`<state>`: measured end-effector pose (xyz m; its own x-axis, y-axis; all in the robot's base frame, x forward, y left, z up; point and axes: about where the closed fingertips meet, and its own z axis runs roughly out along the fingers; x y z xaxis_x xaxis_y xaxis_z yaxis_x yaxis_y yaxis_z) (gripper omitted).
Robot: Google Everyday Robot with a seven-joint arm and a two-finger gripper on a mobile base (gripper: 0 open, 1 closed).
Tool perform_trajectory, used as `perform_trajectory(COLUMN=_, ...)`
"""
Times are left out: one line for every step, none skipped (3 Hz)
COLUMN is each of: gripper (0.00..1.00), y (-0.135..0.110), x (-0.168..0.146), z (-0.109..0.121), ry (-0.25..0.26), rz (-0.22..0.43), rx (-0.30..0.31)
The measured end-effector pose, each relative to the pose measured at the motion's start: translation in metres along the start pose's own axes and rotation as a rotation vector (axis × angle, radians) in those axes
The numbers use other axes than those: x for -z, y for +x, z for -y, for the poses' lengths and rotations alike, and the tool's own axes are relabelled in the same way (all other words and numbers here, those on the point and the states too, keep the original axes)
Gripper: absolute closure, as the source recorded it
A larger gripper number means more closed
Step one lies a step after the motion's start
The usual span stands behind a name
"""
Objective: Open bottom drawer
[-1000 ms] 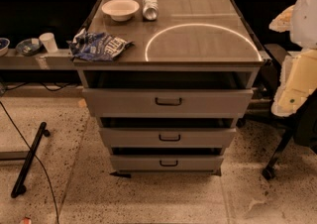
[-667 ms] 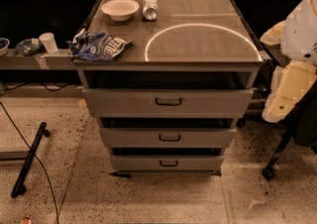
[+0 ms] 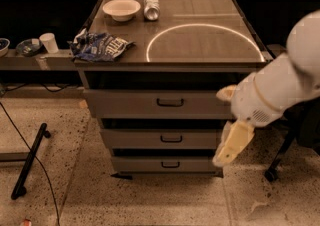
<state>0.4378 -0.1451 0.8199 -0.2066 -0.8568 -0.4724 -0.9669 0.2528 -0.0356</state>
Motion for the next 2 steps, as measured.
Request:
perform_trajectory(gripper=0.00, y=0.0161, x=-0.0502, z=-0.0223, ry=-0.071, rz=-0.007, rx=-0.018)
perform_trajectory(gripper=0.00, y=0.0161, x=-0.0502, z=-0.0223, ry=-0.071, rz=-0.007, rx=-0.018)
